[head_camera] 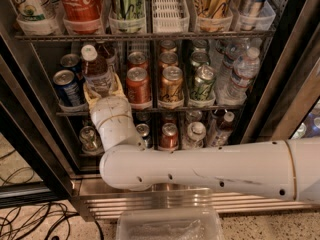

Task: Pick blue plastic bottle from middle shelf of fridge

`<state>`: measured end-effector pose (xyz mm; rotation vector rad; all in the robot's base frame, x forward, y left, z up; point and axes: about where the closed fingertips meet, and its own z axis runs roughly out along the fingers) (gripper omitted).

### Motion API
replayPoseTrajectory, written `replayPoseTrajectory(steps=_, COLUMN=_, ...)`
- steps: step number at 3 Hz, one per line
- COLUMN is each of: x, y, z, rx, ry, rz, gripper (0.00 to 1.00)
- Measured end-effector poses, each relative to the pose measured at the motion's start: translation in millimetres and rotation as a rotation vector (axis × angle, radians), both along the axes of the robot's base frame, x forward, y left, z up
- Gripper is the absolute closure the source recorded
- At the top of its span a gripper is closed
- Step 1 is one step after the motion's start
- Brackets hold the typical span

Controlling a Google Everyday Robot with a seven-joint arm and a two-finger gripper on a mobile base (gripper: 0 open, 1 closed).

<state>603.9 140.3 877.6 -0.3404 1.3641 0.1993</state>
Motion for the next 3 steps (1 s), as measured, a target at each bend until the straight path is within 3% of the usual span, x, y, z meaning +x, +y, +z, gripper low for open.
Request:
replayPoseTrajectory(steps=2, x=-11.6, y=-2.8, z=20.4, rx=0.045, ry=-0.052, rz=0.025, gripper=1.0)
replayPoseTrajectory(steps=3, x=-25.7, y=-10.1, z=13.0, rx=0.102, ry=0.031, rz=0.063, gripper=1.0)
